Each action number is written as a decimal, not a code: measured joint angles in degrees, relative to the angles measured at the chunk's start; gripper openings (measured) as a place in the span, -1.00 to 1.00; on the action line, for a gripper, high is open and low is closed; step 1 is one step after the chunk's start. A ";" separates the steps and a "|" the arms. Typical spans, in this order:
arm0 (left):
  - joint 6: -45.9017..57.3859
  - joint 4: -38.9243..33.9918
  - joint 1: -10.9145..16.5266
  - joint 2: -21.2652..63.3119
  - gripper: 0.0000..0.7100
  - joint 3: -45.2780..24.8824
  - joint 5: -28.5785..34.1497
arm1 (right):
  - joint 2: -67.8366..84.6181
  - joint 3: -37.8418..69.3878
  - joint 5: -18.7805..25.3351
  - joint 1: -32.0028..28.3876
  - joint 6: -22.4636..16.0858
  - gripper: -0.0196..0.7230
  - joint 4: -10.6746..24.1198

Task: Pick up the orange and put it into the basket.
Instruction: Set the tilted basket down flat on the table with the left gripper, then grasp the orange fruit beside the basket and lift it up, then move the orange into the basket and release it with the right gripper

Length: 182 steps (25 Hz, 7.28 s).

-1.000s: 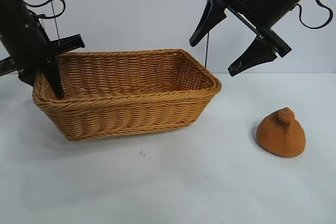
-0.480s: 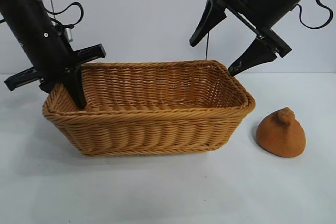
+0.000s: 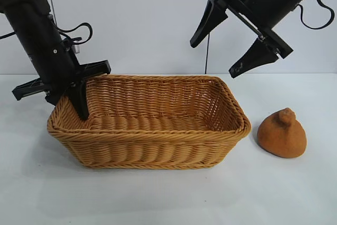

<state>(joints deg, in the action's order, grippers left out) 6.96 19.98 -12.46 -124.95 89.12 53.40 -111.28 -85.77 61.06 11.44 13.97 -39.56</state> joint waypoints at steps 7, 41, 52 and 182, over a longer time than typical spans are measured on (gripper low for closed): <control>0.06 0.85 0.00 0.00 0.22 2.27 1.38 | 0.00 0.00 0.04 0.00 0.00 0.69 0.00; -5.13 -19.98 9.28 24.40 0.83 0.56 16.08 | 0.00 0.00 1.70 0.00 0.01 0.69 0.33; -5.58 -19.98 9.28 54.51 0.83 -28.70 16.20 | 0.00 0.00 1.87 0.00 0.01 0.69 0.38; -5.36 -19.98 9.28 125.21 0.83 -60.31 7.29 | -19.52 -18.25 -5.75 24.45 -18.61 0.08 28.92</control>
<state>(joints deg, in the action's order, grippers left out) 1.59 0.00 -3.18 0.27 28.81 60.69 -130.79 -104.02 55.31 35.89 -4.64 -10.64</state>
